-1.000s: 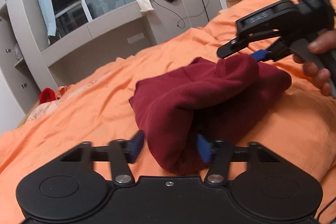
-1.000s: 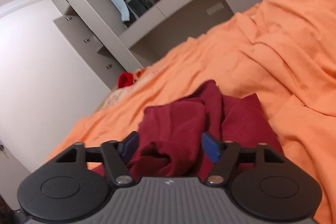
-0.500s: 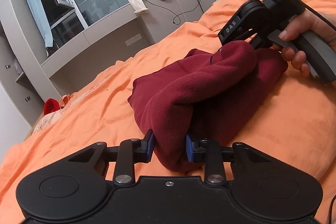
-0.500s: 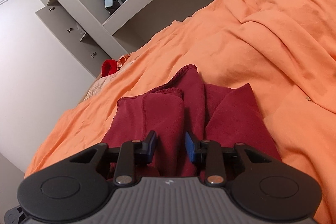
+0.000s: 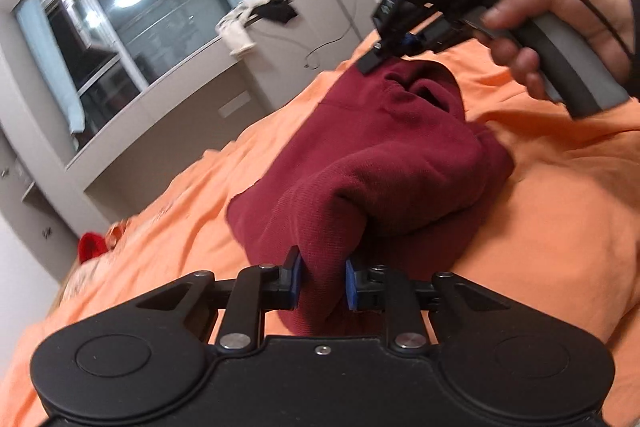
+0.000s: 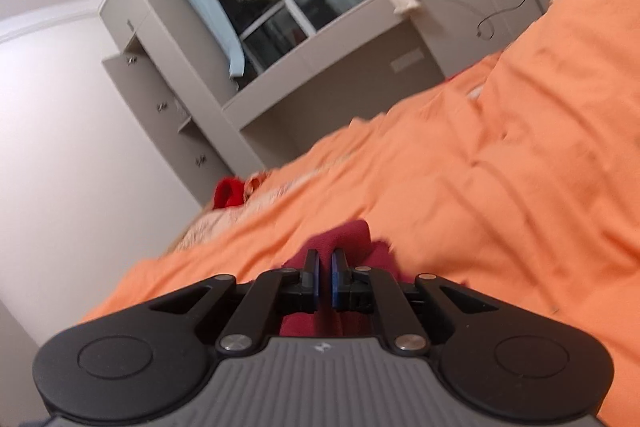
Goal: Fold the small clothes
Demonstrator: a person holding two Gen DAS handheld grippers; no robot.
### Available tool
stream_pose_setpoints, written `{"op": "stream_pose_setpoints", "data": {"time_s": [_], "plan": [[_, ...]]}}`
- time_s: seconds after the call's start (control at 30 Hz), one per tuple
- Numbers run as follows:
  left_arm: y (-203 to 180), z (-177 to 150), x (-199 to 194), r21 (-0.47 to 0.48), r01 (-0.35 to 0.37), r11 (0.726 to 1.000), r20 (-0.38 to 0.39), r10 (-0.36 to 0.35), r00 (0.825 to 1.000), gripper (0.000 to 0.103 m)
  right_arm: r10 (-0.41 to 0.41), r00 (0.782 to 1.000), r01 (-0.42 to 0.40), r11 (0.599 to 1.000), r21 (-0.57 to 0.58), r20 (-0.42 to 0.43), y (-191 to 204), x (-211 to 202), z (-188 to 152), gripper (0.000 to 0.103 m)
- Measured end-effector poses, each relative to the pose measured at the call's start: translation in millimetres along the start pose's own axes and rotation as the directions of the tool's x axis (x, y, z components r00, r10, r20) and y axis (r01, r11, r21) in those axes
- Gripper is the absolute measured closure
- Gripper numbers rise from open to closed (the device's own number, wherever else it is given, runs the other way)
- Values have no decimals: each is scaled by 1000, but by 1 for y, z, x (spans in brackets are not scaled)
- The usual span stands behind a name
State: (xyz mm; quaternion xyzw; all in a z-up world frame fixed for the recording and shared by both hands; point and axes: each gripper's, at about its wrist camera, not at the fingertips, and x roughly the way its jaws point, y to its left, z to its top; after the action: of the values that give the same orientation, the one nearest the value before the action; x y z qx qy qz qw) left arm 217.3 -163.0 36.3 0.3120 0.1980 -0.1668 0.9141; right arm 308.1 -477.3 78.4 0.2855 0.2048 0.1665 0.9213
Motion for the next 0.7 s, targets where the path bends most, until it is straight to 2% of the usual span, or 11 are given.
{"op": "stream_pose_setpoints", "data": {"time_s": [0.07,0.2,0.3,0.47,0.63,0.7], "plan": [[-9,5,2,35,10,999,3,-10,1000,80,-21,1000,21,1000,23,-2,-10,-2,4,97],[-23,5,5,86,9,996,-5,-9,1000,80,-85,993,92,992,82,-88,-34,11,-5,97],[-22,1,4,87,21,996,-16,-20,1000,80,-116,982,132,986,103,-150,-44,22,-14,96],[-16,-8,0,70,41,997,-16,-40,999,80,-137,973,157,983,95,-187,-45,29,-24,94],[-10,-4,2,1,63,998,-20,-63,998,78,-176,971,185,982,37,-162,-35,24,-24,73],[-9,-4,3,-12,67,998,-21,-67,998,78,-163,977,171,984,42,-138,-37,19,-23,54]]}}
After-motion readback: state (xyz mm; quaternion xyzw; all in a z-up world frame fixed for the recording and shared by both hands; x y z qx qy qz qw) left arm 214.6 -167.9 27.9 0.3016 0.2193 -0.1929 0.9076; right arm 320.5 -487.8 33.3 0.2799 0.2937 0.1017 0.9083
